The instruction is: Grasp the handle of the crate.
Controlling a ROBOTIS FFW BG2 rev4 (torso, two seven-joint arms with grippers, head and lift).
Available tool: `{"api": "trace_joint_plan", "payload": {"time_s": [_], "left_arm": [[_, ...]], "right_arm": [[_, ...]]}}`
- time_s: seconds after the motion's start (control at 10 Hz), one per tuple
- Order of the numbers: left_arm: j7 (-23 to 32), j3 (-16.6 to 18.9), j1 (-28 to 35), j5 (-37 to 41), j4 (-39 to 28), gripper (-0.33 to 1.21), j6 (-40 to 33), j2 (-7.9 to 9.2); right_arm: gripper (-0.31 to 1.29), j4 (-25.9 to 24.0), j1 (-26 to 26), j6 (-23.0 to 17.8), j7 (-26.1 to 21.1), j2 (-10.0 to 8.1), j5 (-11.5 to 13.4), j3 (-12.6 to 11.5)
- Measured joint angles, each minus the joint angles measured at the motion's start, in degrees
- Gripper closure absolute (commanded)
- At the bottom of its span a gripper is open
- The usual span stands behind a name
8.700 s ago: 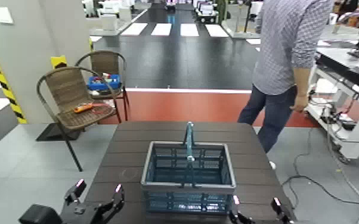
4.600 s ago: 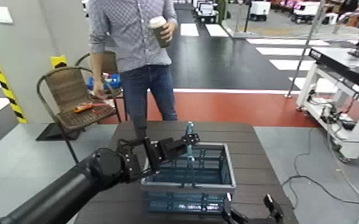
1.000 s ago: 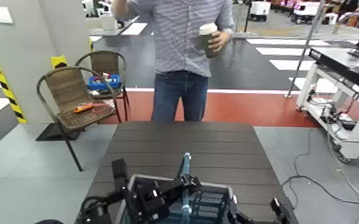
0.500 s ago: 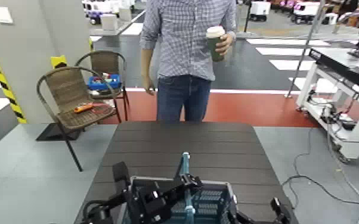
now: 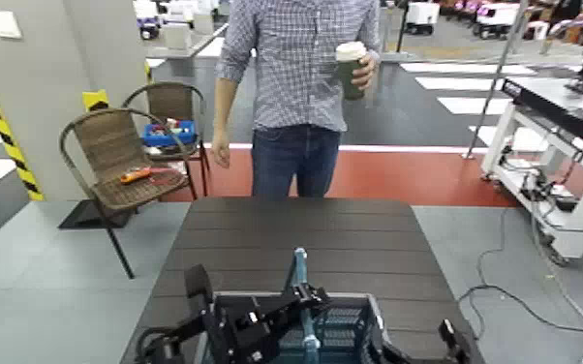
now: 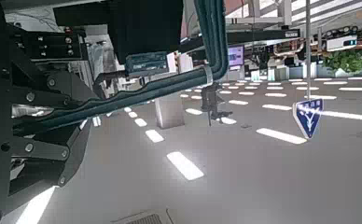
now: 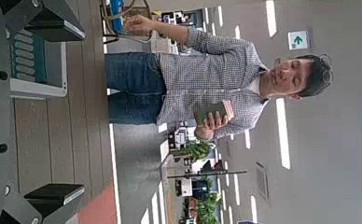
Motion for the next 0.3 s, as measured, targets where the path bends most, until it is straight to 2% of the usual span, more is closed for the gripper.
{"api": "trace_joint_plan", "payload": {"time_s": [0.3], "left_arm": [[-0.11, -0.20, -0.12, 0.09, 0.21, 1.20, 0.00, 0.01]], "right_arm": [[0.15, -0.39, -0.05, 1.01, -0.12, -0.08, 0.34, -0.08]]}}
